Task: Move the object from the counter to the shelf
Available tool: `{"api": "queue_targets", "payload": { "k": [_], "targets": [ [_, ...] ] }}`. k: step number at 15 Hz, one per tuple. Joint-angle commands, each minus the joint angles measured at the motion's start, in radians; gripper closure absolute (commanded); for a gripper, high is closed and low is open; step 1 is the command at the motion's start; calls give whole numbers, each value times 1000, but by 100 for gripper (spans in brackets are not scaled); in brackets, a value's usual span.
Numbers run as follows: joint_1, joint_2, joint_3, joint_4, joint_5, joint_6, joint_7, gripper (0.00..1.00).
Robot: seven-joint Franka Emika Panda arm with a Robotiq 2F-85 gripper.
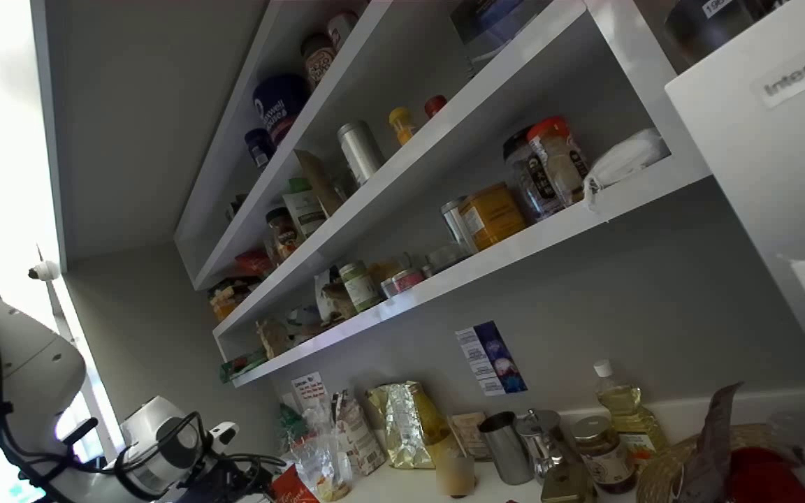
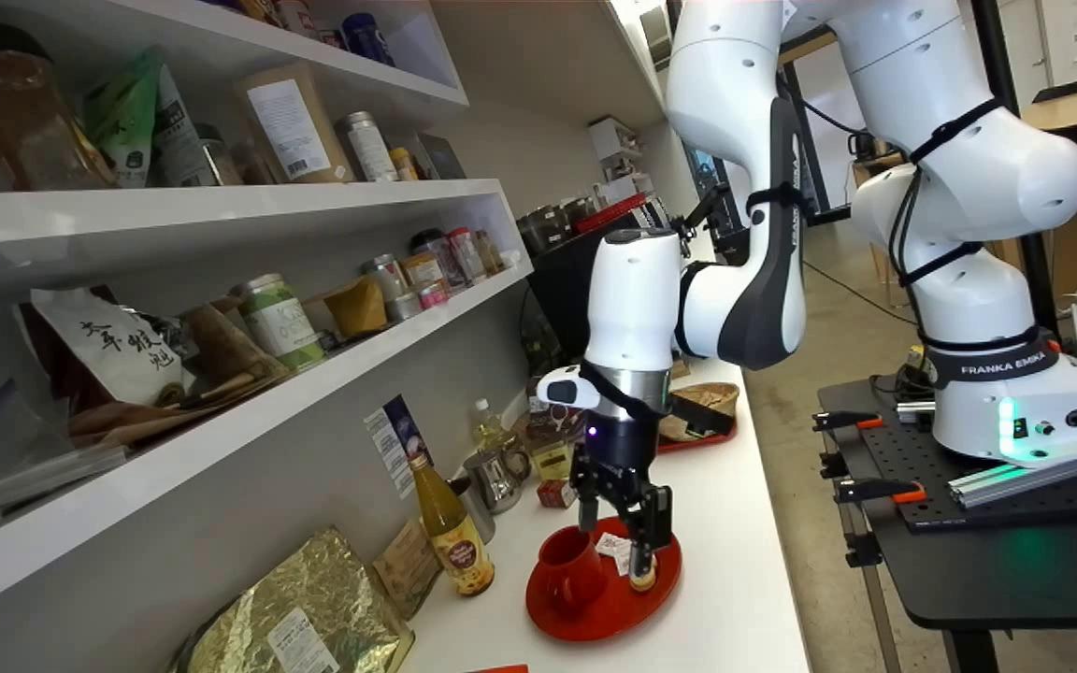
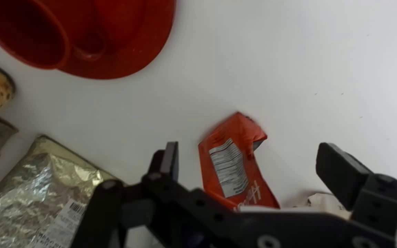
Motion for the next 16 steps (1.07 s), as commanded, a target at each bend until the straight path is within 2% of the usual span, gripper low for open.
{"api": "queue_targets", "payload": {
  "k": [1,2,6,8,13,14,16],
  "targets": [
    [113,162,-70,179,-196,35,229,0],
    [144,201,-81,215,-230,45,281,0],
    [266,356,-97,335,-250,83,398,0],
    [337,406,-146,386,-260,79,452,0],
    [527,460,-343,446,-293,41,604,0],
    [552,453,-367,436,-294,36,619,0],
    [574,427,-372,396,-274,16,623,0]
  ]
}}
